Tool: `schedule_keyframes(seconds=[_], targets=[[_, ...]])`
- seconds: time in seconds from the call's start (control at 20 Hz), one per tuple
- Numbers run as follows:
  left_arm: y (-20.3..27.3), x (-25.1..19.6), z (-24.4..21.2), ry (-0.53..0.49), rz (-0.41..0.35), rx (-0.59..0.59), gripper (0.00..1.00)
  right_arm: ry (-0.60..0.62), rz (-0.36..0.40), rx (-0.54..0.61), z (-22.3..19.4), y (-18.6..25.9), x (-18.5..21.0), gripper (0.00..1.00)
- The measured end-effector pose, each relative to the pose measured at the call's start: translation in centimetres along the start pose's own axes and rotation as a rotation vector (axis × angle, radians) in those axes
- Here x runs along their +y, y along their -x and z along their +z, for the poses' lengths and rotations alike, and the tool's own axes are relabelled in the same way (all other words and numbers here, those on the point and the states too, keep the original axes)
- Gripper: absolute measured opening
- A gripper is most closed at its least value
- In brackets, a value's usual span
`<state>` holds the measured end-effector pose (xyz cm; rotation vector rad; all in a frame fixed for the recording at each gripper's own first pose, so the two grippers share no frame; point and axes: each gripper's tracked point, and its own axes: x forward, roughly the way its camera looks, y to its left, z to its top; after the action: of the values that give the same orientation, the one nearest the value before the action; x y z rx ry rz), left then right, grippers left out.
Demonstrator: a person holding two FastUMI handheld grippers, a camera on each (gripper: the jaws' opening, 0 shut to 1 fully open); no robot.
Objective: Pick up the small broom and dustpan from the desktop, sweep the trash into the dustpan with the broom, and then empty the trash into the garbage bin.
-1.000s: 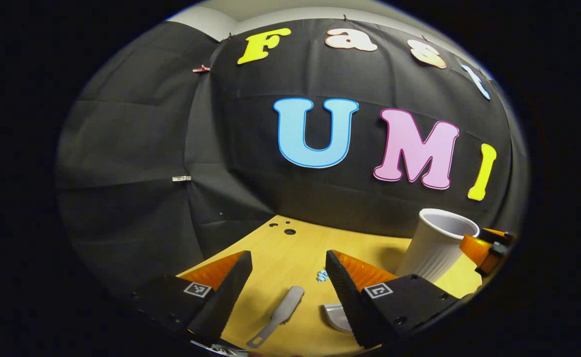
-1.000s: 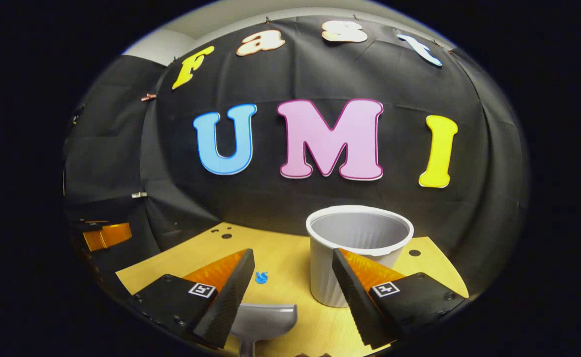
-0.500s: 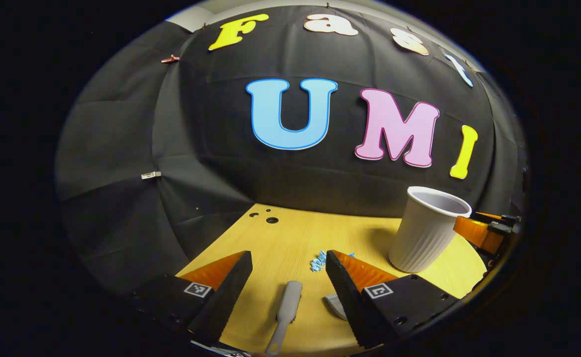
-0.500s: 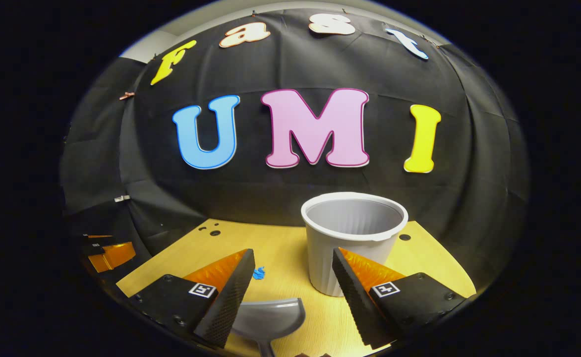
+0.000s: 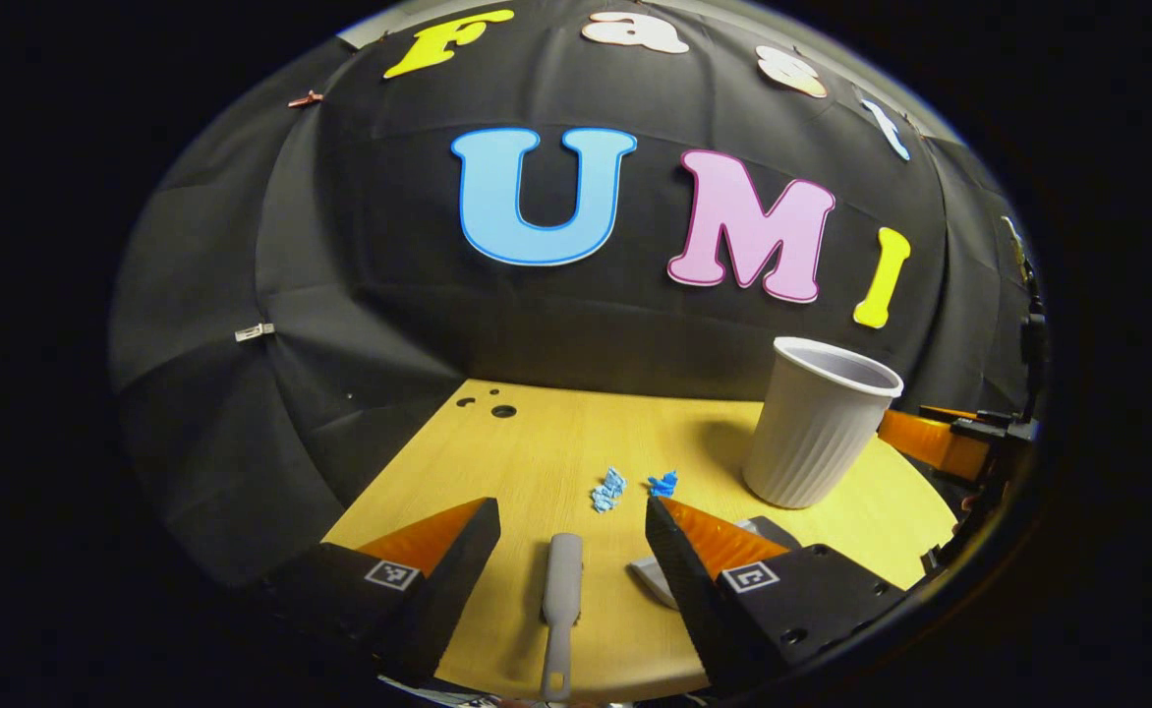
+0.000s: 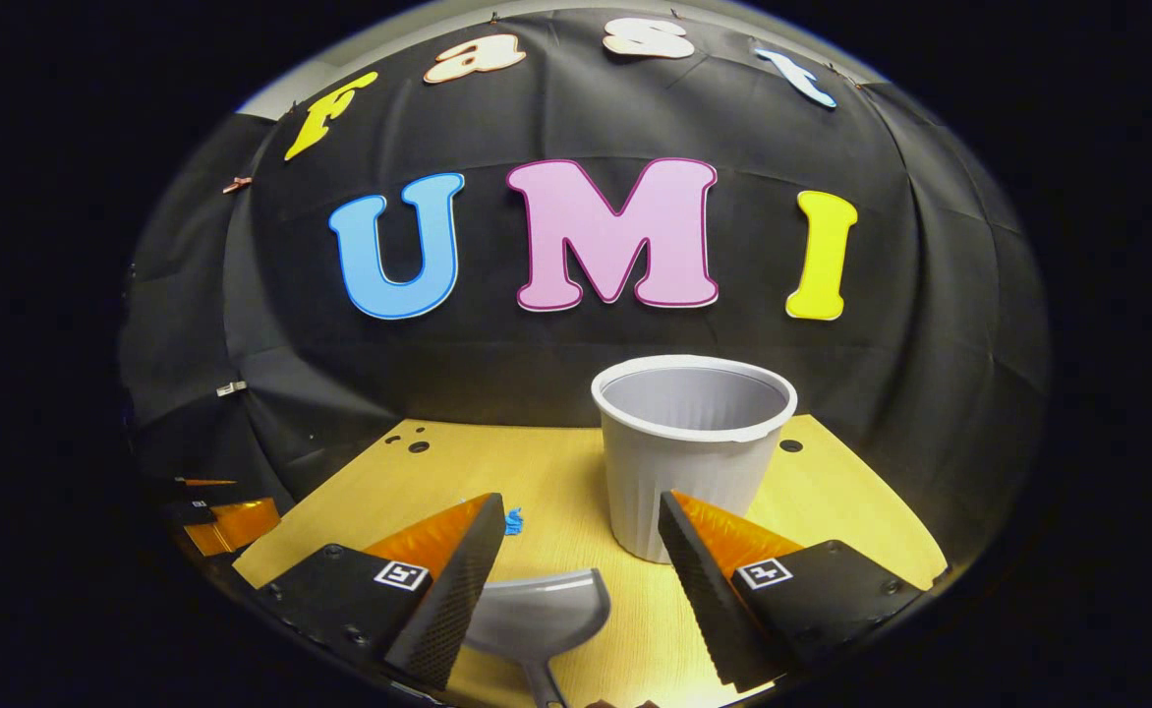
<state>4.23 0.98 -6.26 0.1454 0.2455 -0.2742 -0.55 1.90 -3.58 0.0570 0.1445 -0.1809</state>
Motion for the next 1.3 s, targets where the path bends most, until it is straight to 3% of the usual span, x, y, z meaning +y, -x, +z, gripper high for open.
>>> schedule_keyframes(seconds=[0.2,0.25,0.35,0.5,0.95,1.3], targets=[[-1.0,0.4,-2.4,0.031,-0.008,0.123,0.96,0.018,0.005,0.048,-1.4,0.1,0.4,0.97],[-1.0,0.5,-3.3,0.045,-0.013,0.157,0.92,0.016,0.01,0.058,-1.6,0.2,0.6,0.98],[-1.3,0.6,-5.2,0.063,-0.026,0.225,0.96,0.022,0.015,0.077,-2.2,0.1,0.7,0.97],[-2.0,1.7,-8.4,0.046,-0.006,0.319,0.96,0.033,0.02,0.104,-3.1,0.5,0.7,0.97],[-4.1,1.3,-16.0,0.056,-0.049,0.54,0.94,0.037,0.021,0.174,-5.5,0.4,-0.1,0.97],[-6.5,1.5,-19.8,-0.068,-0.069,0.702,0.92,0.056,0.057,0.246,-8.2,-0.9,1.6,0.98]])
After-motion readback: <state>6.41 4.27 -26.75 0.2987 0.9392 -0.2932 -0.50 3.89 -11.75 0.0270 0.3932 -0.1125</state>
